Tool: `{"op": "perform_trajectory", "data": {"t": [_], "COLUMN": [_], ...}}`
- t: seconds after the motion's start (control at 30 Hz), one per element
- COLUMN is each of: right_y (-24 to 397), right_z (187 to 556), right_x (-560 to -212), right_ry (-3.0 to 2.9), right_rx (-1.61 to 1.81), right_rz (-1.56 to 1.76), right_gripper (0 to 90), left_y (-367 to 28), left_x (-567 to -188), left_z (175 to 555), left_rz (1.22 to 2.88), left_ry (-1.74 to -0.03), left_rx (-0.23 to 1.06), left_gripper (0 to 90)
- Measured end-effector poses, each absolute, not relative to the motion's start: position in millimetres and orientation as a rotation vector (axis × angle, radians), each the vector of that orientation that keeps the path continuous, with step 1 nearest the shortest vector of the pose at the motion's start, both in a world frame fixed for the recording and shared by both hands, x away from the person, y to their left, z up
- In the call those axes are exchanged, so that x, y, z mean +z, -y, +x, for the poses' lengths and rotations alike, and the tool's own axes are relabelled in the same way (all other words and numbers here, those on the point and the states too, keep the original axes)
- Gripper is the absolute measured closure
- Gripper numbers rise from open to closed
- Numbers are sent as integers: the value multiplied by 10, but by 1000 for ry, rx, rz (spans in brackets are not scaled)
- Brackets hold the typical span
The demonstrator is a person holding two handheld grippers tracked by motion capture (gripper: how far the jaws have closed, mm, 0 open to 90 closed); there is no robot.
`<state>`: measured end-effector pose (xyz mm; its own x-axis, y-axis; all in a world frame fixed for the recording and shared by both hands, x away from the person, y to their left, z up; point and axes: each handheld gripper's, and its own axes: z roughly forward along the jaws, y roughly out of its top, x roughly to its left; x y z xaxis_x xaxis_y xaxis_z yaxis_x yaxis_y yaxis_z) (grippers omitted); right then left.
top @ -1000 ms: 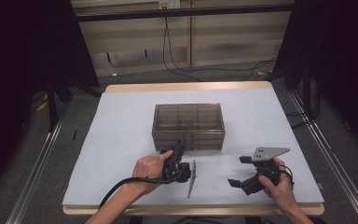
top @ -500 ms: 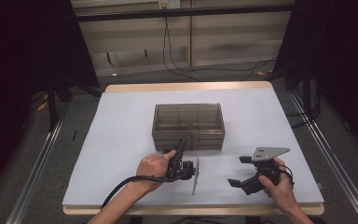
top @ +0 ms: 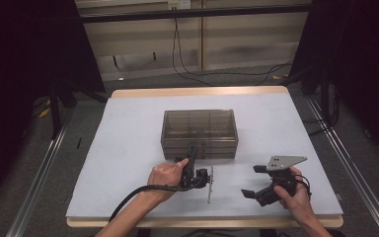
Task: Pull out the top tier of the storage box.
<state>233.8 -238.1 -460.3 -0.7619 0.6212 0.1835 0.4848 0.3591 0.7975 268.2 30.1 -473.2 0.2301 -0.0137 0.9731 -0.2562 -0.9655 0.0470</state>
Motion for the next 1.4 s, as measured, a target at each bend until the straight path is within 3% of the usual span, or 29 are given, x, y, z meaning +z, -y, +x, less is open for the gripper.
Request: {"op": "perform_trajectory", "data": {"t": [0.73,0.83,1.4], "right_y": [2372,2372,2378], "right_z": [2335,2334,2331], "right_x": [-4605,-4605,-4604], "right_ry": [-2464,-2465,-2465], "right_rx": [1362,1361,1367], "right_rz": [1010,1008,1000], "right_gripper": [19,19,19], "left_y": [-236,-239,-272], "left_x": [-4769,-4755,-4750], "left_z": [2691,2693,2616], "left_rz": [2302,2284,2294], "left_ry": [265,270,287], "left_rx": [1848,1853,1828], "left_gripper": [770,804,808]}}
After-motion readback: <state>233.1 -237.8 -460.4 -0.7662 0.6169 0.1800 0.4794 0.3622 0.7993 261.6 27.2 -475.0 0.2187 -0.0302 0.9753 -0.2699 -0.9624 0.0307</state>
